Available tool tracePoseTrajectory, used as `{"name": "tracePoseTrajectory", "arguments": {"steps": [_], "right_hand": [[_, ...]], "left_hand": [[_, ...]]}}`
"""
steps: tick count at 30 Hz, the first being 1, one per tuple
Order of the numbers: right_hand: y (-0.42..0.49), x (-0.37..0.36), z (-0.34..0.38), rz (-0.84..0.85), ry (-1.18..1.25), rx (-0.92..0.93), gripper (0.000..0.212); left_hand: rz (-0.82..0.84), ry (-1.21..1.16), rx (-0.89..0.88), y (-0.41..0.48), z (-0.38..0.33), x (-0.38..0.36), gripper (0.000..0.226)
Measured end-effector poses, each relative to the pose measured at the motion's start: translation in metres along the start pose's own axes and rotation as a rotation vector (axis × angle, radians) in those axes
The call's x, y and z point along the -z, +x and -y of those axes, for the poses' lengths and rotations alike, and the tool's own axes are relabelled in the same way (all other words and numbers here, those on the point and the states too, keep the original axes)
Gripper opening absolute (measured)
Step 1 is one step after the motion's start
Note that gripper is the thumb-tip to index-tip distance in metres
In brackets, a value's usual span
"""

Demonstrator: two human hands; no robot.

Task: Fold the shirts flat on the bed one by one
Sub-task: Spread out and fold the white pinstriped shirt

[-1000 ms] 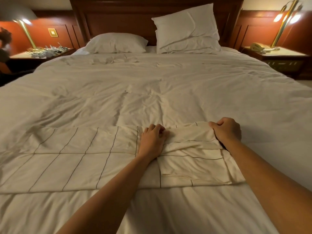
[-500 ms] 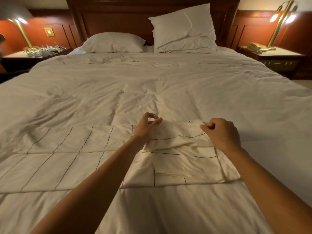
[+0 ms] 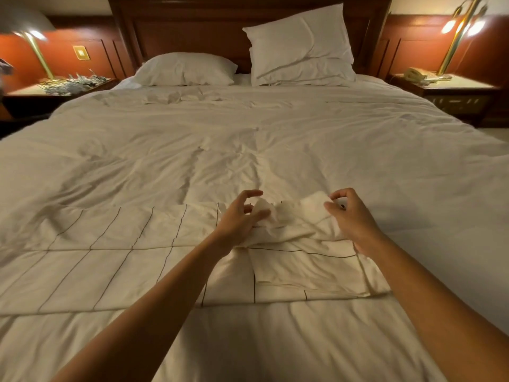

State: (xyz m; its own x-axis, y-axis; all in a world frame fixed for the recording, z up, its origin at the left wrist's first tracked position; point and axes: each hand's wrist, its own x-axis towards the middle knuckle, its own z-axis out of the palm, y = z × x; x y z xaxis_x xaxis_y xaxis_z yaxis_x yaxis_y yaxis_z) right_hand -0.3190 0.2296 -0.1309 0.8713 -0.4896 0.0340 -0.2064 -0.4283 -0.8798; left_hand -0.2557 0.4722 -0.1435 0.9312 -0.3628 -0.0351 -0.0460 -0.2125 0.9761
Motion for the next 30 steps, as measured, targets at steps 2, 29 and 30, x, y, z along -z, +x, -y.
{"name": "tracePoseTrajectory", "arguments": {"steps": [2,29,30], "right_hand": [[-0.004,0.001,-0.002,0.030,-0.133,0.077,0.030],[-0.007,-0.014,0.008,-0.159,-0.654,0.234,0.035],[-0.011,-0.018,0.008,-0.176,-0.735,0.290,0.037]], "left_hand": [[-0.015,0.189,-0.063,-0.002,0.005,-0.003,0.044],[-0.243,0.495,-0.151,0.007,0.009,0.000,0.029],[-0.217,0.553,-0.182,0.003,0.012,0.002,0.036]]}}
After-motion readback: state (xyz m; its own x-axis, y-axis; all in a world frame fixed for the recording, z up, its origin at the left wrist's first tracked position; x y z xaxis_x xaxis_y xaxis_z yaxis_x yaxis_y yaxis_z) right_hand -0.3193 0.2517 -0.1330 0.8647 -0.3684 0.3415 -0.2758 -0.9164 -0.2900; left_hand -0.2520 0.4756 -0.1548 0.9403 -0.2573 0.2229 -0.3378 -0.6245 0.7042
